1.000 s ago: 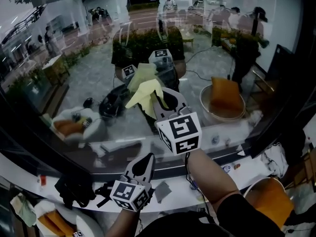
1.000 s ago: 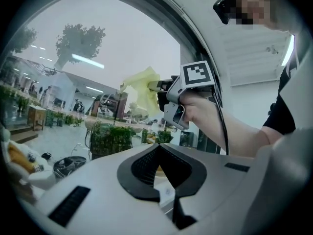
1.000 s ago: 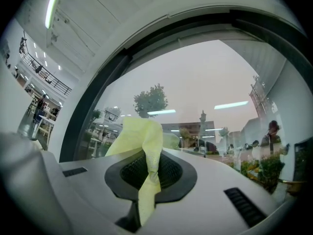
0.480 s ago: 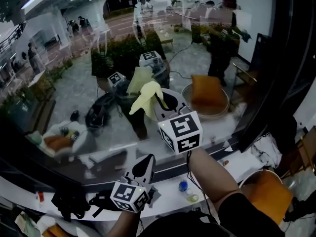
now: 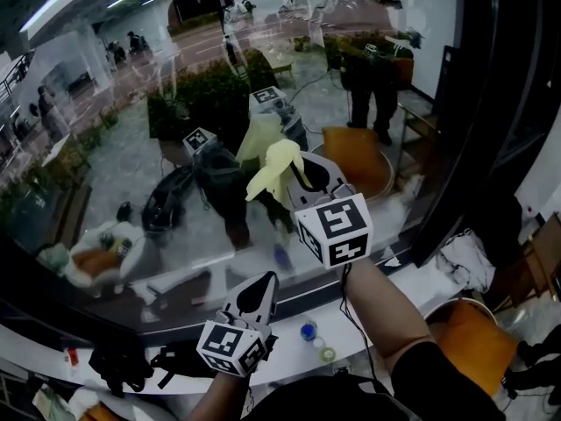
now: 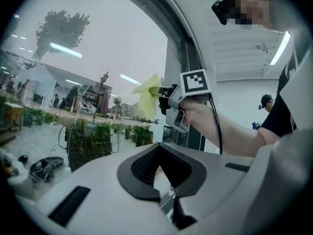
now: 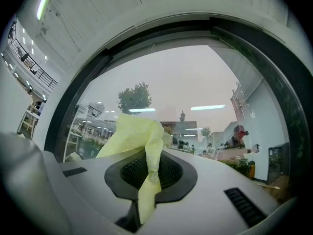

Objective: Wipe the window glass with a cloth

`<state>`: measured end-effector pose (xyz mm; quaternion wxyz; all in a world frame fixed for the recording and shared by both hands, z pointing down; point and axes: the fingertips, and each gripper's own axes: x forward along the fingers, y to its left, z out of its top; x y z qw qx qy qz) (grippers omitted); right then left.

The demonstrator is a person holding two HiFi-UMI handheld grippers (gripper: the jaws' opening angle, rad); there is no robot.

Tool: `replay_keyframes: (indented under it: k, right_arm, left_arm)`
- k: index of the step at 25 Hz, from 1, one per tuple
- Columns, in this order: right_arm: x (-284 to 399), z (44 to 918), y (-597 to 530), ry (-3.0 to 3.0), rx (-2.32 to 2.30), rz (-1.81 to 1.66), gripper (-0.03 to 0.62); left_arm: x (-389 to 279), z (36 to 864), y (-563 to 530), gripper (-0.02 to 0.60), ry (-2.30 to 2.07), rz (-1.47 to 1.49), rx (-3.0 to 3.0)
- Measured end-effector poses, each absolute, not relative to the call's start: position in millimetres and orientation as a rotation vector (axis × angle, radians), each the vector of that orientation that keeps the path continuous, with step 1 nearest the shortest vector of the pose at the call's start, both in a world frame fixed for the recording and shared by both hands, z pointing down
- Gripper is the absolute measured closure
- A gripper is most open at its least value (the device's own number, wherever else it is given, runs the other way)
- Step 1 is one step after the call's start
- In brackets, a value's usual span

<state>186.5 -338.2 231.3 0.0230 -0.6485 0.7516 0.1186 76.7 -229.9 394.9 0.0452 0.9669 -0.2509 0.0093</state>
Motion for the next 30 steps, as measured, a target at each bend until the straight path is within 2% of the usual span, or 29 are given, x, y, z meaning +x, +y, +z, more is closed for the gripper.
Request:
replay_keyframes:
  k: [15, 30]
  right_arm:
    - [360.1, 249.8, -305.0, 2.183, -2.151, 0.263, 0.554]
    - [463.4, 265.6, -279.3, 2.086, -2.266, 0.214, 0.554]
  left_arm:
    - [206.0, 404.2, -201.8, 0.581, -0.638, 0.062, 2.982]
    - [266.7, 409.1, -181.5, 0.581, -0.597, 0.094, 2.996]
